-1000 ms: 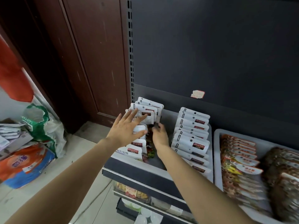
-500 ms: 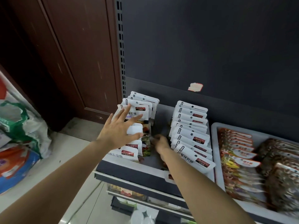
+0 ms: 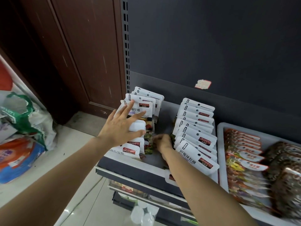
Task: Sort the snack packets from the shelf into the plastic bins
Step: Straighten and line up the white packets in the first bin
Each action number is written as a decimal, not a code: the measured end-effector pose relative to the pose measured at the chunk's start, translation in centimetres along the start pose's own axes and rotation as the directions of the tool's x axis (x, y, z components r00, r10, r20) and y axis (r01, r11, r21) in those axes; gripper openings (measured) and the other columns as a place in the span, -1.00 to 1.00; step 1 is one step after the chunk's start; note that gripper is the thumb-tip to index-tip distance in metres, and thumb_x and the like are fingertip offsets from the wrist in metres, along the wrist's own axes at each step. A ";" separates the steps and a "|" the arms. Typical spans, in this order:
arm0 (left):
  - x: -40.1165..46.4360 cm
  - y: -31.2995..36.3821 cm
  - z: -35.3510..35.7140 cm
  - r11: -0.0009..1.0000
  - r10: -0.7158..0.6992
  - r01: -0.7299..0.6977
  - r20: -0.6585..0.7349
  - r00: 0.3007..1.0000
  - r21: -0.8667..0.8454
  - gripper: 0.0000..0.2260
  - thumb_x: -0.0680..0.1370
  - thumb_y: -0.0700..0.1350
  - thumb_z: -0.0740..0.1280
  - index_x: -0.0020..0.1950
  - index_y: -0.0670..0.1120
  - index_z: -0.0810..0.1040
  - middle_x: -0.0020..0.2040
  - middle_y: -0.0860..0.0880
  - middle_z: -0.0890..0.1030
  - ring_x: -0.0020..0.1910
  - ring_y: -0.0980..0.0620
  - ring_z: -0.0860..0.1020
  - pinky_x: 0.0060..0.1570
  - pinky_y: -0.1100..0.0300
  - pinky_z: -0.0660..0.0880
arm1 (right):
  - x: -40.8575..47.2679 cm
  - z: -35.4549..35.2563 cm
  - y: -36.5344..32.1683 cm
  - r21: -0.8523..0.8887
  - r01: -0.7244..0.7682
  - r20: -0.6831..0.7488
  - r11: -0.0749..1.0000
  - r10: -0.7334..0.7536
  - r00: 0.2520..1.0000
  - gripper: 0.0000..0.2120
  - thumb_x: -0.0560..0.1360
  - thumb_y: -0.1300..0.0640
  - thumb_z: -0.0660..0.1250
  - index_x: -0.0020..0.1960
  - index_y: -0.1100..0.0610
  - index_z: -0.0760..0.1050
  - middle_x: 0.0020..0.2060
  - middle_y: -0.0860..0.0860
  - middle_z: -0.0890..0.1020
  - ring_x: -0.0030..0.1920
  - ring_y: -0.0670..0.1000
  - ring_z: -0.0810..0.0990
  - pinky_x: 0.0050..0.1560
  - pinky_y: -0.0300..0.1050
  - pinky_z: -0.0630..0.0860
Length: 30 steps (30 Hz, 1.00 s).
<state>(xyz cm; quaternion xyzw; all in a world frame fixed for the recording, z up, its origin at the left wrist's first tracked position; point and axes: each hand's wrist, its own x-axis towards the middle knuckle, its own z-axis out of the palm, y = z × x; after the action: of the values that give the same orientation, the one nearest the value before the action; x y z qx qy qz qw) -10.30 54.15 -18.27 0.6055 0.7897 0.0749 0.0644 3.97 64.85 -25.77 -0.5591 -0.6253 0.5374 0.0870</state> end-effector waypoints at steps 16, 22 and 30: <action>-0.6 0.4 -3.0 0.967 -0.052 0.032 -0.073 0.996 -0.254 -0.51 0.50 0.25 0.23 0.39 0.12 0.36 0.55 0.04 0.04 0.45 -0.05 0.26 0.40 -0.07 0.17 | -3.9 -1.4 -2.4 -0.524 0.253 -0.140 0.813 -0.375 0.916 -0.81 0.60 0.25 0.15 0.11 0.29 0.49 0.06 0.19 0.59 0.12 0.16 0.55 0.06 -0.06 0.46; 0.0 1.4 -3.4 0.992 0.077 -0.092 -0.156 0.985 -0.090 -0.72 0.61 0.02 0.20 0.16 -0.10 0.58 0.37 -0.12 0.31 0.19 -0.06 0.49 0.19 0.06 0.43 | -4.4 -1.9 -3.0 -0.576 0.212 -0.125 0.789 -0.342 0.931 -0.79 0.61 0.25 0.13 0.13 0.31 0.47 0.09 0.22 0.58 0.15 0.20 0.52 0.06 -0.04 0.43; 1.8 0.7 -2.4 0.956 0.166 -0.145 -0.060 0.984 0.253 -0.73 0.60 -0.05 0.28 0.29 0.12 0.47 0.49 -0.17 0.13 0.50 -0.09 0.09 0.33 -0.03 0.30 | -5.2 -2.7 -4.0 -0.519 0.190 -0.282 0.833 -0.377 0.882 -0.83 0.59 0.19 0.17 0.09 0.14 0.52 0.08 0.06 0.58 0.17 0.10 0.51 0.13 -0.02 0.42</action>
<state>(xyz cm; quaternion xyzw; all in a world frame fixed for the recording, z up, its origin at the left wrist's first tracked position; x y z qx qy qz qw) -10.55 55.96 -15.76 0.6655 0.7448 0.0049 -0.0497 5.31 63.16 -19.00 -0.5535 -0.7871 0.2311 0.1439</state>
